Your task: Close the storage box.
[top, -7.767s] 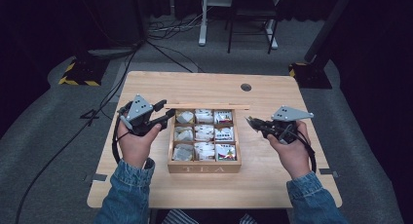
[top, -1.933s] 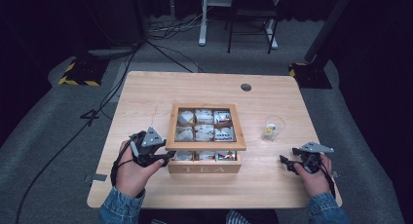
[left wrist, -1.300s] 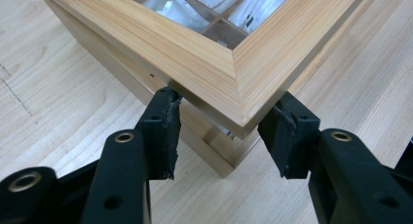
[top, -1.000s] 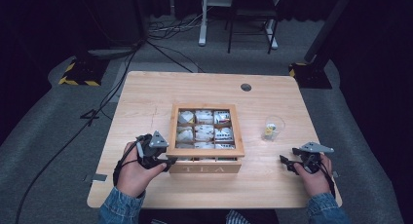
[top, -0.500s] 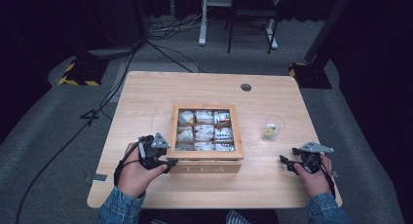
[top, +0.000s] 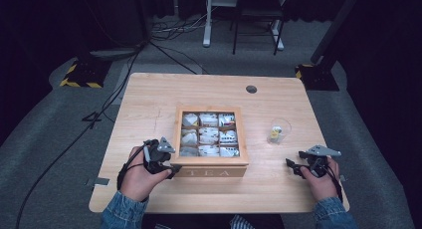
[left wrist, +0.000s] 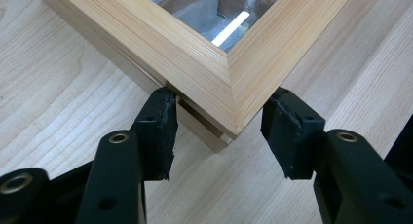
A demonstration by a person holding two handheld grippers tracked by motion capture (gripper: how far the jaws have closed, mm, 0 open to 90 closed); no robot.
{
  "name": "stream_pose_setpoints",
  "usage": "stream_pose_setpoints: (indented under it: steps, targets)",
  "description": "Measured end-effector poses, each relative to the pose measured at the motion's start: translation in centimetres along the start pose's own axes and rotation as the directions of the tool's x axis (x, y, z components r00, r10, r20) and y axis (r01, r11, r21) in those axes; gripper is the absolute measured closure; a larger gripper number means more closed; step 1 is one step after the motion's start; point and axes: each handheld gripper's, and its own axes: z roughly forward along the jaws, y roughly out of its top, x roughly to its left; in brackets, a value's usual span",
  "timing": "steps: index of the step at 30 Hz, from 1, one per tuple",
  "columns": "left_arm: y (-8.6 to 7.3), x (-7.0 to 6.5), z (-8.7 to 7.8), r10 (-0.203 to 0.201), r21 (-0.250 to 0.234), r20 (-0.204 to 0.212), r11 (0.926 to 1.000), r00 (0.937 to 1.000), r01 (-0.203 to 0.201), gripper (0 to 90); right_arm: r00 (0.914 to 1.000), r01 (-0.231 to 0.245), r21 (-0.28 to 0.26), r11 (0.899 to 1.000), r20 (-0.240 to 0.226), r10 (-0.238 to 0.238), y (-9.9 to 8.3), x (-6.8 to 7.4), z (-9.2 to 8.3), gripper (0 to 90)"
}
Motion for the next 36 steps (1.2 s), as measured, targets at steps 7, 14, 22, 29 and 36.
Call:
stream_pose_setpoints:
  steps: [7,14,22,29,36]
  targets:
    - [-0.2,0.1,0.2,-0.007,0.02,0.008,0.9998,0.9999,0.007,46.0,1.0,0.0,0.001,1.0,-0.001,0.0,0.0,0.0,0.0,32.1]
    - [-0.4,0.1,0.4,-0.02,0.024,0.013,0.9995,0.9997,0.02,44.0,1.0,-0.001,0.002,1.0,-0.003,0.001,0.0,0.0,0.0,31.8]
    - [-0.4,-0.1,-1.0,-0.012,-0.046,0.028,0.9989,0.9995,0.013,38.0,1.0,-0.003,0.001,1.0,-0.003,0.003,0.1,0.0,0.1,31.6]
    - [-0.7,0.8,-2.6,-0.03,-0.109,0.013,0.9935,0.9995,0.032,36.5,1.0,-0.004,0.001,1.0,-0.003,0.004,0.1,0.0,0.1,31.6]
    - [-1.3,2.2,-4.0,-0.048,-0.192,-0.004,0.9803,0.9988,0.047,36.0,1.0,-0.003,0.002,1.0,-0.008,0.003,0.1,0.0,0.1,31.1]
